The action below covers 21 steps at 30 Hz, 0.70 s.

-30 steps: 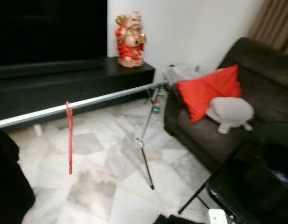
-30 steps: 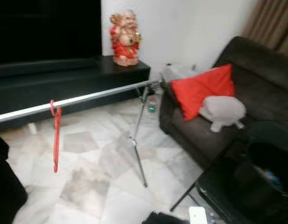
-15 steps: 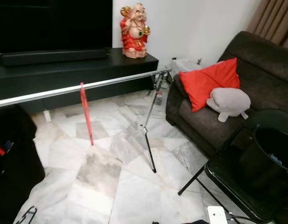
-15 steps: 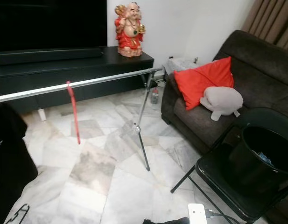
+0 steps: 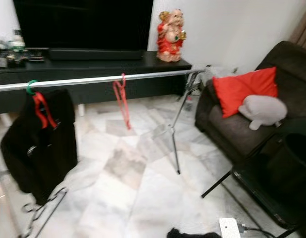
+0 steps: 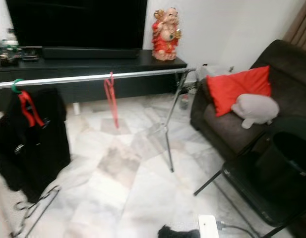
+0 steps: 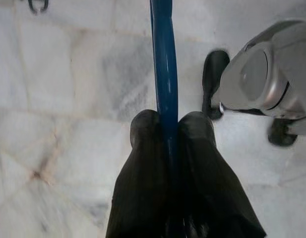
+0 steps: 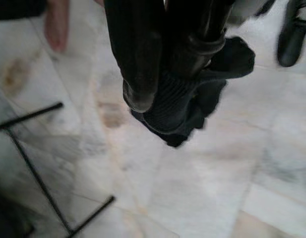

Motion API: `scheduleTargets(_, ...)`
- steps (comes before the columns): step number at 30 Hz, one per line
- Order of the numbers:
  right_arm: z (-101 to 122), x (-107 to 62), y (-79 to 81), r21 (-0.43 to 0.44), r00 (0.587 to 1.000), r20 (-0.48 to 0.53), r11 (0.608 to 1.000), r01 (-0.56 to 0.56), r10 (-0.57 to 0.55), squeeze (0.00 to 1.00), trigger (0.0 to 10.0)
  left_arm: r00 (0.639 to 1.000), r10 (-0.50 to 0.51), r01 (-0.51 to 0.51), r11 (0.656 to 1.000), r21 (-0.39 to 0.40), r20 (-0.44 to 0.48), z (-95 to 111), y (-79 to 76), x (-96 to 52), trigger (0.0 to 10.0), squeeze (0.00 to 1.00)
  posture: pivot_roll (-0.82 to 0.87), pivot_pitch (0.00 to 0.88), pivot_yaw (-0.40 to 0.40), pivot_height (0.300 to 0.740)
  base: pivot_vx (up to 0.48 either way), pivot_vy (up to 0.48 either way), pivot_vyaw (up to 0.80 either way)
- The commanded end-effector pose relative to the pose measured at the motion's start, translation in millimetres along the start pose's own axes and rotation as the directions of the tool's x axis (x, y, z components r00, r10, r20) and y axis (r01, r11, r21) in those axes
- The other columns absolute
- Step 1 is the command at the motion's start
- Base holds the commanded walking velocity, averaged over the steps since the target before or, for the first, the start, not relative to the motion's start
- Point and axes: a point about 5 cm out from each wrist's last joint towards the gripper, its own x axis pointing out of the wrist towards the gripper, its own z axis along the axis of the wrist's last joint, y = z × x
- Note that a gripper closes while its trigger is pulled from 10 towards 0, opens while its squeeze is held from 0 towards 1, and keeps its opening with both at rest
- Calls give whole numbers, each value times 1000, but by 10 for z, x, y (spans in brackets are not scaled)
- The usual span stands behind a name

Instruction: Hang hanger

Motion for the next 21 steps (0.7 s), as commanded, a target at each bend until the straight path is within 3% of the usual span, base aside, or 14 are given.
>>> scheduleTargets(1, 34, -1, -59, -3, 1000, 18, 1000, 14, -14, 0, 10000, 999, 6, -4, 1000, 26, -50, -110, -11, -10, 10000, 0, 231, 0, -145, 740, 0, 0, 800)
scheduleTargets(4, 36, -2, -55, 6, 1000, 26, 1000, 16, -17, 0, 10000, 998, -1, 3, 999, 34, -58, -80, -145, 6, 10000, 0, 225, 0, -140, 740, 0, 0, 800)
scheduleTargets(11, 35, -3, -52, 11, 999, 31, 1000, 21, -22, 0, 10000, 999, -8, 10, 999, 34, -52, -31, -289, 19, 10000, 0, 231, 0, -140, 740, 0, 0, 800)
scheduleTargets(15, 40, -3, -49, 17, 999, 40, 1000, 23, -24, 0, 10000, 999, -6, 8, 999, 34, -49, -7, -334, 23, 10000, 0, 231, 0, -138, 740, 0, 0, 800)
scheduleTargets(21, 62, -6, -42, 40, 997, 71, 999, 25, -27, 0, 10000, 999, 38, -37, 999, 37, -26, 43, -269, 27, 10000, 0, 230, 0, -136, 740, 0, 0, 800)
